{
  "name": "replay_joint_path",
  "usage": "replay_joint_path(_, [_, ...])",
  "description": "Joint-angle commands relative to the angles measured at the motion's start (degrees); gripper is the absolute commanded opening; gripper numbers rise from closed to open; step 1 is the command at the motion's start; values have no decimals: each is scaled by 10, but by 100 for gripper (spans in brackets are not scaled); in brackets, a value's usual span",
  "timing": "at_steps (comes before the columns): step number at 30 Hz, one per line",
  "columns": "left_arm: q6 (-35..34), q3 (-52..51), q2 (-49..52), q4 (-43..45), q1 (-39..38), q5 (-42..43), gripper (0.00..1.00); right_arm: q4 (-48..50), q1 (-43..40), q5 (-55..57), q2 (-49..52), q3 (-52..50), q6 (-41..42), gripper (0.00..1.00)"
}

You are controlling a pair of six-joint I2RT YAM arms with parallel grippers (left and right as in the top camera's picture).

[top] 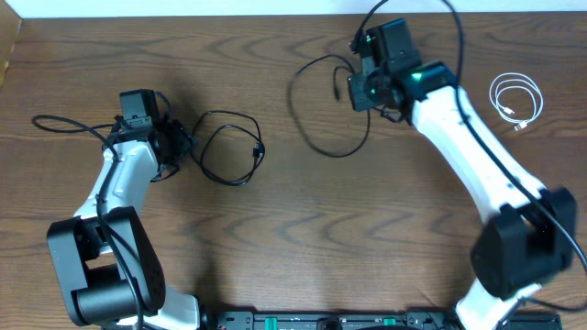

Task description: Untangle cables

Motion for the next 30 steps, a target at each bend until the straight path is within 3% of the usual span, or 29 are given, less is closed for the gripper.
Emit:
replay_joint_path(1, [-1,-3,-2,-1,-1,-3,81,-19,0,57,-30,1,-3,1])
replay_joint_path(8, [-1,-3,-2,-1,-1,-3,81,-61,-28,203,-80,1,62,1])
replay_joint_path(24, [-1,-3,-2,-1,-1,-3,81,-95,-124,111,-41,1,44,1])
replay_joint_path(30, [-1,-3,-2,0,-1,-3,81,-45,-126,92,-10,1,44,1])
